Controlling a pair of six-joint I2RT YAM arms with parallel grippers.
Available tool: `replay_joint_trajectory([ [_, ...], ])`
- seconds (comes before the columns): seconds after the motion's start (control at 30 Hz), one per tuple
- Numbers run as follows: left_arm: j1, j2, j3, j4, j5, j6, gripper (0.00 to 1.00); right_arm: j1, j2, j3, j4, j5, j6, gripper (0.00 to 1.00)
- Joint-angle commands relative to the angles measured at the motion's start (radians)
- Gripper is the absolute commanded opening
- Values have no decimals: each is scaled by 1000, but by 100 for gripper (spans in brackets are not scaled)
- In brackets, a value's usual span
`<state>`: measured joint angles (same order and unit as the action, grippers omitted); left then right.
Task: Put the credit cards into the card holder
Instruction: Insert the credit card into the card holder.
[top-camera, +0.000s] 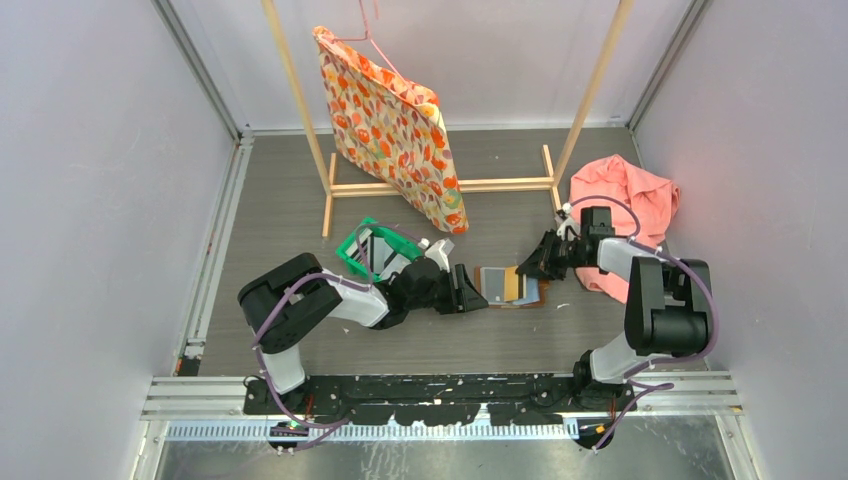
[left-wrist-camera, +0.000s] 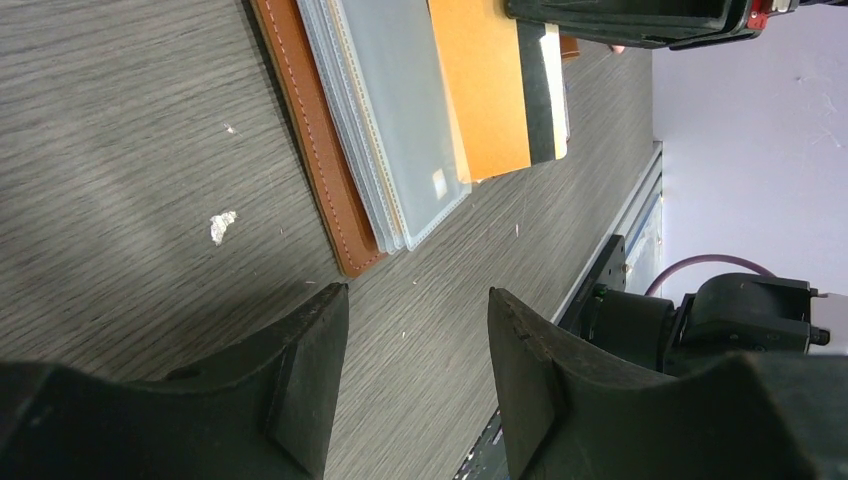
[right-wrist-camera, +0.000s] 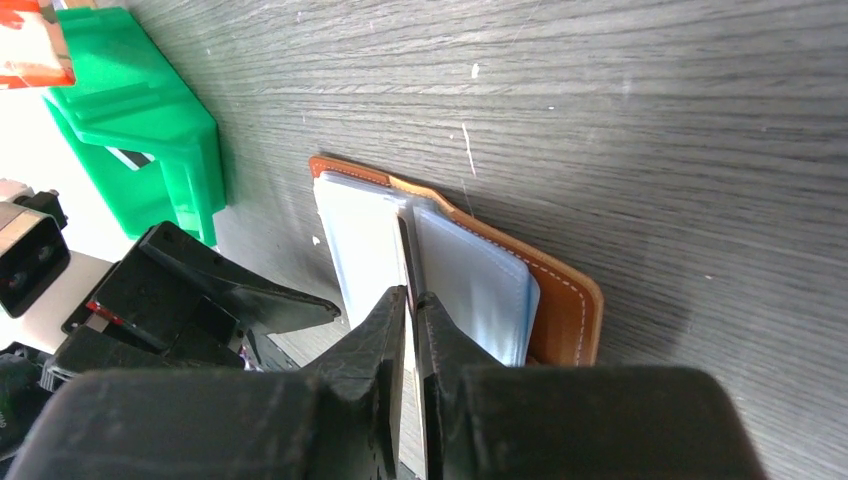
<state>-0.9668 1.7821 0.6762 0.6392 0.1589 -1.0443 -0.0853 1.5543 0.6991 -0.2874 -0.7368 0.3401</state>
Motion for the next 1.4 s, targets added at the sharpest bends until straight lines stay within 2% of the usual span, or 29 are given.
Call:
replay_joint_trajectory([
  [0.0,5,-31,-6,44,7,-3,55,5,-62,-13,21,15,8,14],
  [0.63,8,-32,-3,43,17,-2,55,35,4,2,-2,30,15,11],
  [1.37,17,-14,13,6,32,-32,52,131,-1,43,-39,25,-43,18],
])
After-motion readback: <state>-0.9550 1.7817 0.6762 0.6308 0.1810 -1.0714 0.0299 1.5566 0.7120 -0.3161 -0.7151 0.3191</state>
